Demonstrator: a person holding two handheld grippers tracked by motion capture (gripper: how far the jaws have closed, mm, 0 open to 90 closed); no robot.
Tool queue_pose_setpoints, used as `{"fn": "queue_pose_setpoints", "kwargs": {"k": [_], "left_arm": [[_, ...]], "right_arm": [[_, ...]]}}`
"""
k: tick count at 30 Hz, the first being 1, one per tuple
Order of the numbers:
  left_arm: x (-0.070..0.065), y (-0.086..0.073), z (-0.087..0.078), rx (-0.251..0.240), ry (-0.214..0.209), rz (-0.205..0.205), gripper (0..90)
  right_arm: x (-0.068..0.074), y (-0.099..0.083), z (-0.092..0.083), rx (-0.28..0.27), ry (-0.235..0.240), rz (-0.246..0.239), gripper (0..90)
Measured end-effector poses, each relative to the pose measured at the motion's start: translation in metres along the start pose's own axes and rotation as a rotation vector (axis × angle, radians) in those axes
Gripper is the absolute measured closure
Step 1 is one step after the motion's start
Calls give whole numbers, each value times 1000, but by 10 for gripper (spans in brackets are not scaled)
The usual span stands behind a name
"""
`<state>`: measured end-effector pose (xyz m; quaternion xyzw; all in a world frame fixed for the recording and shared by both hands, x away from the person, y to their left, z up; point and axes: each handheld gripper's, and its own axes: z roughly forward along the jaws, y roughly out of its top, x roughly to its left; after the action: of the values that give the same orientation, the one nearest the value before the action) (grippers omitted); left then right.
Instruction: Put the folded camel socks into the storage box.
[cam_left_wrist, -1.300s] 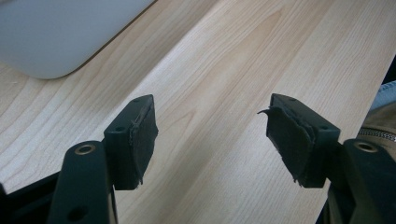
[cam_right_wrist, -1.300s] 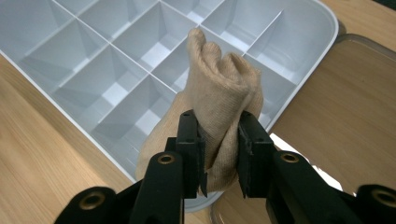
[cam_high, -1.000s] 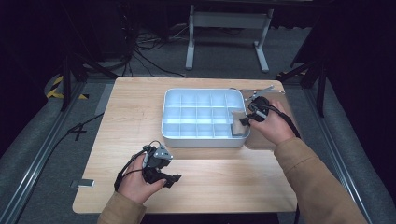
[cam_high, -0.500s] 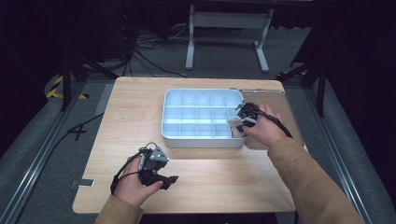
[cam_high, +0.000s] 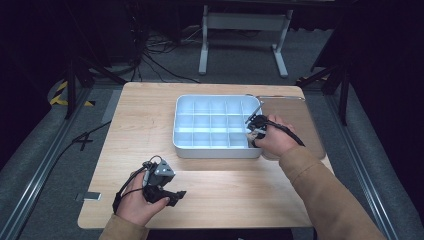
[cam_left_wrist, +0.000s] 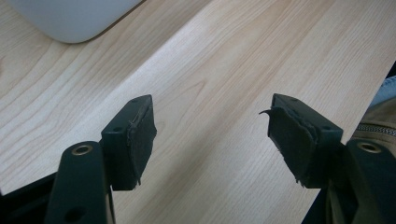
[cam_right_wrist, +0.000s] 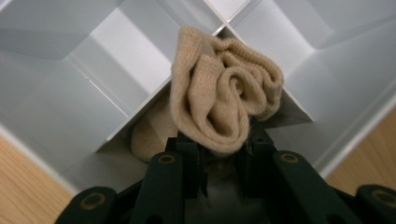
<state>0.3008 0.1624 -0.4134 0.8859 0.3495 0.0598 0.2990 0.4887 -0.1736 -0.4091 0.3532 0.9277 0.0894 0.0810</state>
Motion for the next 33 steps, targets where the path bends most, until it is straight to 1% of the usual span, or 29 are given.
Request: {"fn": "queue_pose_setpoints", "kwargs": {"k": [1, 2, 6, 7, 12, 13, 14, 16, 17, 18, 20, 22, 23, 24, 28, 29, 30, 33], "left_arm": [[-1, -1, -1, 0, 4, -8, 326], [0, -1, -1, 2, 2, -1, 326], [1, -4, -1, 3, 4, -10, 326], [1, -4, -1, 0, 11, -10, 325], [1, -4, -1, -3, 14, -11, 321], [1, -4, -1, 3, 14, -17, 320], [2, -4, -1, 0, 16, -6, 320], [3, -2, -1, -4, 18, -14, 320], [3, -1, -2, -2, 14, -11, 324], [4, -1, -1, -16, 19, -5, 328], [4, 0, 0, -13, 9, -10, 328], [4, 0, 2, -10, 7, -12, 329], [5, 0, 3, -5, 6, -2, 328], [4, 1, 3, -2, 6, -11, 328], [4, 2, 4, -1, 4, 1, 328], [4, 2, 4, -1, 4, 1, 328], [4, 3, 3, -4, 5, 7, 328], [3, 3, 2, 8, 1, 4, 328]], "right_arm": [[-1, 2, 4, 19, 4, 4, 740], [-1, 2, 4, 19, 4, 4, 740], [-1, 5, 11, 41, 4, 5, 739], [-1, 5, 11, 48, 4, 5, 739], [-1, 4, 10, 37, 14, -5, 730], [-1, 4, 9, 32, 13, -9, 725], [-1, 3, 8, 26, 17, -16, 716], [0, 2, 6, 17, 15, -28, 691], [1, 1, 4, 8, 15, -25, 670], [1, 0, 2, -1, 19, -26, 653], [2, -2, -4, -16, 25, -13, 613], [0, -5, -10, -41, 35, -9, 593], [-1, -7, -14, -53, 45, -2, 590], [-1, -9, -18, -70, 52, 4, 588], [-2, -15, -33, -130, 52, 15, 587], [-2, -15, -33, -130, 52, 15, 587], [-2, -19, -41, -155, 58, 18, 587], [-2, -22, -50, -181, 53, 17, 587]]}}
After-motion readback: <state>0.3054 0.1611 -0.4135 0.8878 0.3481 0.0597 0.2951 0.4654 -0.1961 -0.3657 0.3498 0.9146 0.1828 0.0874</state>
